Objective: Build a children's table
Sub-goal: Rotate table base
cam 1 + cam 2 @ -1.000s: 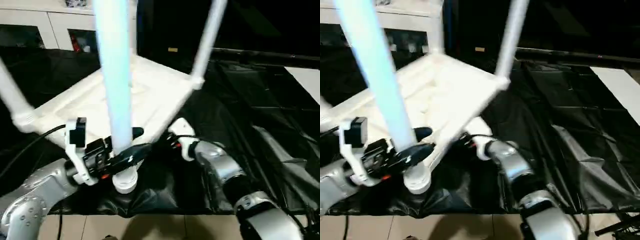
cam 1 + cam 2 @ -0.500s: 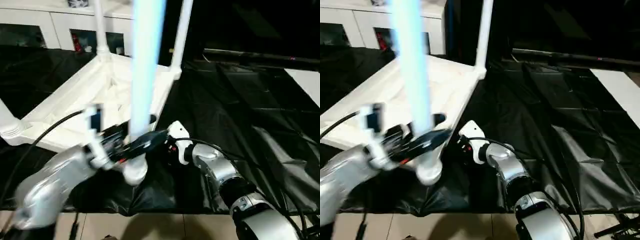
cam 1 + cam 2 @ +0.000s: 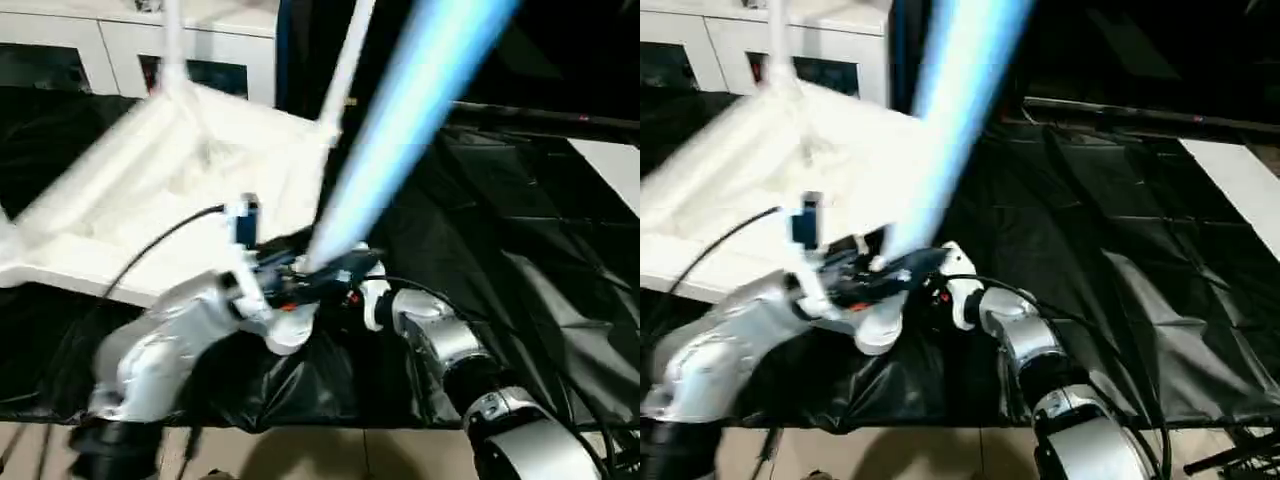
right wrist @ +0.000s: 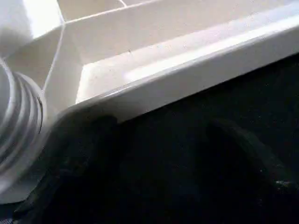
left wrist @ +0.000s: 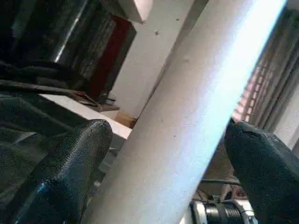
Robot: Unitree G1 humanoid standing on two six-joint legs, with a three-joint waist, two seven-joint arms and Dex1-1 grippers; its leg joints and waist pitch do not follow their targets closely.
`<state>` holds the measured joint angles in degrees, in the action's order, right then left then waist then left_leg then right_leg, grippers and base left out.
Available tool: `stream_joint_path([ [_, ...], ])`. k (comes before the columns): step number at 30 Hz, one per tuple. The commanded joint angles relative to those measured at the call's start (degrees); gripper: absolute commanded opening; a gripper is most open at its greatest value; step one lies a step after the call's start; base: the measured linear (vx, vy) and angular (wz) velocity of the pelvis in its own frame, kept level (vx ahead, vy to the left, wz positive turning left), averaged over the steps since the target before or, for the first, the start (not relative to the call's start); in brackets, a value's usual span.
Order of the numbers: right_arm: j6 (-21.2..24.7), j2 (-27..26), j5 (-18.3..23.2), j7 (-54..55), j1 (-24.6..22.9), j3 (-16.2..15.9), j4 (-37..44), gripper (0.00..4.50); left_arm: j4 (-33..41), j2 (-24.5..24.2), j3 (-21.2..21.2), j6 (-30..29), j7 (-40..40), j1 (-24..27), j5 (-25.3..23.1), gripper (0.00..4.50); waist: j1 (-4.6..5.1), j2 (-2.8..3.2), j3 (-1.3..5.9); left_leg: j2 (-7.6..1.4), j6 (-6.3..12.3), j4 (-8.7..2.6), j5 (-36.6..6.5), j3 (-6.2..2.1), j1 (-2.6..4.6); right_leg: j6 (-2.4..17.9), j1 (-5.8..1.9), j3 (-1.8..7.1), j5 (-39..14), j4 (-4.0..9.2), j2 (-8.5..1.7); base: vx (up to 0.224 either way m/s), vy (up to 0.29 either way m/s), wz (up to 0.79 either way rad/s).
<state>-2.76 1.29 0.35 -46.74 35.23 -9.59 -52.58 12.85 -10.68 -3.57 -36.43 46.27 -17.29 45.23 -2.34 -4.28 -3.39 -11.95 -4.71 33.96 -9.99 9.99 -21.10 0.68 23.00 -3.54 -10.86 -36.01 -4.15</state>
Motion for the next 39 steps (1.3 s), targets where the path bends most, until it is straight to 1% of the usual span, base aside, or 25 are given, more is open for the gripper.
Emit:
stream_joint_path([
  [1, -2.5, -3.9, 1.1, -1.7, 2.1, -1.6, 1.0, 3.46, -0.5, 2.6, -6.4, 0.2, 1.6, -2.3, -0.9, 4.46, -0.59, 1.35, 3.64, -1.33, -1.76, -4.24, -14.6, -0.17, 0.67, 12.0, -2.83, 2.61, -10.8, 4.23, -3.24, 0.000, 0.000, 0.00],
  [6, -3.3, -3.1, 0.7, 0.0, 2.8, -0.2, 0.1, 3.46, -4.1, 3.6, -6.3, 4.2, -0.4, -3.3, -5.2, 4.46, -0.59, 1.34, 3.60, -1.43, -1.81, -4.31, -15.7, -0.27, 0.69, 11.4, -2.80, 2.62, -12.7, 4.50, -3.39, 0.000, 0.000, 0.00],
  [7, -3.5, -2.5, 0.7, 0.7, 3.0, 0.3, -0.1, 3.46, -4.9, 3.6, -5.7, 5.1, -1.0, -3.5, -6.1, 4.46, -0.64, 1.40, 3.62, -1.41, -1.83, -4.28, -15.7, -0.26, 0.71, 11.4, -2.76, 2.62, -12.6, 4.47, -3.38, 0.000, 0.000, 0.00],
  [11, -3.6, -1.4, 0.9, 1.4, 3.3, 1.3, -0.2, 3.46, -5.9, 2.9, -4.6, 6.1, -1.0, -3.7, -7.4, 4.46, -0.82, 1.41, 3.65, -1.40, -1.77, -4.26, -15.3, -0.24, 0.79, 11.2, -2.78, 2.58, -12.2, 4.41, -3.28, 0.000, 0.000, 0.00],
  [12, -3.8, -1.0, 0.8, 1.8, 3.5, 1.6, -0.3, 3.46, -6.2, 2.4, -4.1, 6.4, -0.7, -3.7, -7.6, 4.46, -0.98, 1.51, 3.70, -1.40, -1.75, -4.22, -14.9, -0.23, 0.85, 11.4, -2.74, 2.57, -11.4, 4.30, -3.25, 0.000, 0.000, 0.00],
  [14, -4.0, -0.6, 0.7, 2.5, 3.8, 2.1, -0.8, 3.46, -6.6, 1.9, -3.7, 6.9, -0.4, -3.7, -8.1, 4.46, -1.09, 1.47, 3.75, -1.35, -1.70, -4.21, -14.6, -0.19, 0.85, 11.6, -2.76, 2.55, -10.6, 4.19, -3.19, 0.000, 0.000, 0.00],
  [15, -4.1, -0.4, 0.8, 3.0, 3.9, 2.3, -0.9, 3.46, -6.7, 1.6, -3.4, 7.1, -0.3, -3.7, -8.3, 4.46, -1.04, 1.43, 3.74, -1.32, -1.65, -4.22, -14.5, -0.17, 0.73, 11.8, -2.79, 2.57, -10.3, 4.13, -3.21, 0.000, 0.000, 0.00],
  [19, -4.2, -0.1, 0.8, 3.9, 4.1, 3.0, -1.1, 3.46, -7.5, 0.5, -3.0, 8.1, -0.1, -3.7, -9.6, 4.46, -1.05, 1.46, 3.74, -1.35, -1.45, -4.22, -14.1, -0.15, 0.76, 12.0, -2.80, 2.56, -9.8, 4.09, -3.24, 0.000, 0.000, 0.00],
  [22, -4.2, 1.4, 0.4, 4.6, 3.9, 3.6, 0.4, 3.46, -8.7, -3.5, -4.5, 9.4, 1.3, -3.6, -13.8, 4.46, -1.13, 1.64, 3.67, -1.31, -1.42, -4.30, -14.9, -0.28, 0.91, 11.4, -2.66, 2.51, -11.3, 4.24, -3.24, 0.000, 0.000, 0.00],
  [23, -3.9, 2.4, 0.7, 4.0, 3.5, 3.9, 1.5, 3.46, -9.0, -5.4, -5.6, 10.3, 2.3, -3.3, -15.7, 4.46, -1.08, 1.49, 3.64, -1.35, -1.33, -4.37, -15.1, -0.27, 0.90, 11.0, -2.74, 2.52, -11.8, 4.35, -3.19, 0.000, 0.000, 0.00],
  [24, -3.7, 3.6, 1.0, 3.2, 3.0, 4.2, 2.7, 3.46, -9.2, -7.4, -6.6, 10.5, 3.4, -3.0, -17.4, 4.46, -1.00, 1.08, 3.63, -1.35, -1.21, -4.37, -15.0, -0.26, 0.81, 10.6, -2.73, 2.55, -12.4, 4.35, -3.21, 0.000, 0.000, 0.00],
  [25, -3.5, 4.4, 1.2, 2.6, 2.7, 4.3, 3.4, 3.46, -9.3, -8.7, -7.3, 10.7, 4.0, -2.8, -18.4, 4.46, -1.15, 1.40, 3.63, -1.42, -1.26, -4.35, -14.6, -0.29, 0.89, 10.4, -2.70, 2.61, -12.3, 4.18, -3.30, 0.000, 0.000, 0.00],
  [26, -3.1, 5.8, 1.7, 1.2, 2.1, 4.6, 4.9, 3.46, -9.5, -10.6, -8.0, 11.5, 5.7, -2.4, -19.6, 4.46, -1.21, 1.37, 3.66, -1.42, -1.22, -4.27, -14.2, -0.22, 0.99, 10.4, -2.62, 2.64, -12.0, 4.20, -3.31, 0.000, 0.000, 0.00],
  [28, -2.7, 8.5, 2.1, -1.2, 0.9, 4.8, 7.5, 3.46, -10.7, -13.4, -8.3, 13.1, 7.6, -1.8, -21.5, 4.46, -1.58, 1.61, 3.61, -1.38, -1.10, -4.25, -13.6, -0.10, 1.10, 10.4, -2.56, 2.64, -10.8, 4.15, -3.12, 0.000, 0.000, 0.00],
  [29, -2.7, 11.0, 1.9, -3.2, -0.2, 4.6, 9.4, 3.46, -12.1, -15.2, -8.0, 14.2, 8.9, -1.7, -22.5, 4.46, -1.81, 1.86, 3.61, -1.28, -1.18, -4.18, -13.5, -0.01, 1.21, 10.6, -2.49, 2.66, -9.9, 4.10, -3.00, 0.000, 0.000, 0.00],
  [30, -2.8, 12.1, 1.6, -4.0, -0.7, 4.4, 10.1, 3.46, -12.8, -16.0, -7.9, 14.5, 9.6, -1.7, -22.8, 4.46, -1.81, 1.86, 3.61, -1.28, -1.18, -4.18, -13.5, -0.01, 1.21, 10.6, -2.49, 2.66, -9.9, 4.10, -3.00, 0.000, 0.000, 0.00],
  [31, -3.2, 14.7, 1.0, -5.9, -1.8, 3.8, 11.7, 3.46, -14.0, -17.9, -7.9, 15.2, 11.6, -1.7, -23.2, 4.18, -2.27, 1.89, 3.69, -1.17, -1.15, -4.15, -13.1, 0.01, 1.22, 10.6, -2.64, 2.63, -9.4, 4.08, -2.98, 0.000, 0.000, 0.00],
  [32, -3.3, 15.1, 0.8, -6.2, -2.0, 3.7, 11.9, 3.46, -14.2, -18.3, -7.9, 15.2, 12.0, -1.7, -23.3, 4.18, -2.44, 1.80, 3.73, -1.15, -1.15, -4.12, -12.9, 0.05, 1.22, 10.6, -2.68, 2.64, -9.2, 4.10, -3.00, 0.000, 0.000, 0.00],
  [33, -4.2, 17.8, 0.2, -8.6, -3.6, 2.9, 14.2, 3.46, -15.8, -20.4, -8.7, 16.1, 14.3, -2.1, -24.2, 4.10, -2.66, 1.87, 3.78, -1.14, -1.26, -4.12, -12.8, 0.06, 1.24, 11.0, -2.67, 2.63, -8.5, 3.98, -2.98, 0.000, 0.000, 0.00],
  [34, -4.5, 18.9, 0.1, -9.6, -4.3, 2.6, 15.5, 3.46, -16.8, -21.4, -9.4, 16.8, 15.1, -2.5, -25.1, 4.08, -2.74, 1.85, 3.77, -1.10, -1.14, -4.14, -12.9, 0.05, 1.20, 11.1, -2.71, 2.62, -8.4, 4.05, -2.98, 0.000, 0.000, 0.00],
  [35, -4.5, 18.9, 0.1, -9.6, -4.3, 2.6, 15.5, 3.46, -16.8, -21.4, -9.4, 16.8, 15.1, -2.5, -25.1, 4.08, -2.79, 1.76, 3.72, -1.14, -1.01, -4.16, -13.4, 0.04, 1.16, 11.1, -2.75, 2.65, -8.7, 4.09, -3.04, 0.000, 0.000, 0.00],
  [36, -4.1, 19.8, 0.3, -10.8, -5.0, 2.4, 17.0, 3.46, -18.0, -22.4, -10.2, 18.0, 15.9, -2.9, -26.5, 4.08, -2.66, 1.73, 3.72, -1.14, -1.11, -4.17, -13.6, 0.00, 1.05, 11.3, -2.79, 2.63, -9.0, 3.96, -3.10, 0.000, 0.000, 0.00],
  [37, -3.7, 20.4, 0.6, -11.5, -5.4, 2.4, 17.9, 3.46, -18.7, -23.0, -10.8, 18.8, 16.2, -3.2, -27.5, 3.80, -2.68, 1.77, 3.62, -1.21, -1.03, -4.23, -14.3, -0.08, 1.04, 11.1, -2.77, 2.69, -10.9, 4.18, -3.27, 0.000, 0.000, 0.00],
  [38, -2.9, 21.4, 1.1, -13.3, -6.1, 2.1, 19.7, 3.46, -20.2, -23.7, -11.6, 19.9, 16.5, -3.7, -29.1, 3.71, -2.72, 1.77, 3.57, -1.18, -0.85, -4.25, -15.1, -0.09, 1.13, 10.6, -2.74, 2.65, -12.3, 4.50, -3.15, 0.000, 0.000, 0.00],
  [39, -2.1, 22.4, 1.5, -14.9, -6.8, 1.6, 21.6, 3.46, -21.9, -24.1, -12.3, 21.3, 16.6, -4.4, -30.7, 3.69, -2.72, 1.77, 3.58, -1.24, -0.93, -4.22, -15.3, -0.14, 1.16, 10.7, -2.66, 2.70, -12.6, 4.38, -3.30, 0.000, 0.000, 0.00],
])
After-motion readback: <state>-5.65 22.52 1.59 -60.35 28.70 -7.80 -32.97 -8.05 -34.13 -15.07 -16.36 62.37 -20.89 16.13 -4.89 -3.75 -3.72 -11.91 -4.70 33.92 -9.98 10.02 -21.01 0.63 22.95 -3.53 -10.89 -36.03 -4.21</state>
